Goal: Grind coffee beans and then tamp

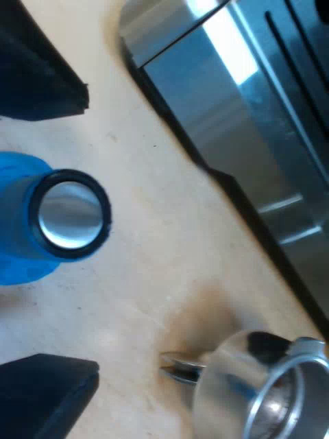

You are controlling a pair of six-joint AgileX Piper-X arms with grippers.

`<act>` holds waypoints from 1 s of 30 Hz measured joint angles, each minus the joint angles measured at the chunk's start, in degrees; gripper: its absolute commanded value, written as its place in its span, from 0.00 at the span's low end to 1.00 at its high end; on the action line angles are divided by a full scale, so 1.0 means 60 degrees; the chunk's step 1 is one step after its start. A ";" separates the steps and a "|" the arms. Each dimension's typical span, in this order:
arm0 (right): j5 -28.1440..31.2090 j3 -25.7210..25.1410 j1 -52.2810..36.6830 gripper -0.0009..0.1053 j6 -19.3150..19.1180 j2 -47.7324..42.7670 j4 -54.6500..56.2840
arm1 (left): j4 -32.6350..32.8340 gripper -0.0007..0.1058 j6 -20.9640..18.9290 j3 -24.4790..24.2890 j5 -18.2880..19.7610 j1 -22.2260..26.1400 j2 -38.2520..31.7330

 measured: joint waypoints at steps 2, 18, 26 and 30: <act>0.0000 0.0000 0.0000 0.53 0.0000 0.0000 0.0000 | -0.0032 0.68 -0.0003 0.0000 0.0000 0.0000 0.0143; 0.0000 0.0000 0.0000 0.53 0.0000 0.0000 0.0000 | -0.0838 0.68 -0.0003 0.0000 -0.0011 0.0000 0.1205; 0.0000 0.0000 0.0000 0.53 0.0000 0.0000 0.0000 | -0.1216 0.61 -0.0003 0.0000 -0.0131 0.0000 0.1203; 0.0000 0.0000 0.0000 0.53 0.0000 0.0000 0.0000 | -0.1272 0.53 -0.0003 0.0000 -0.0218 0.0000 0.1203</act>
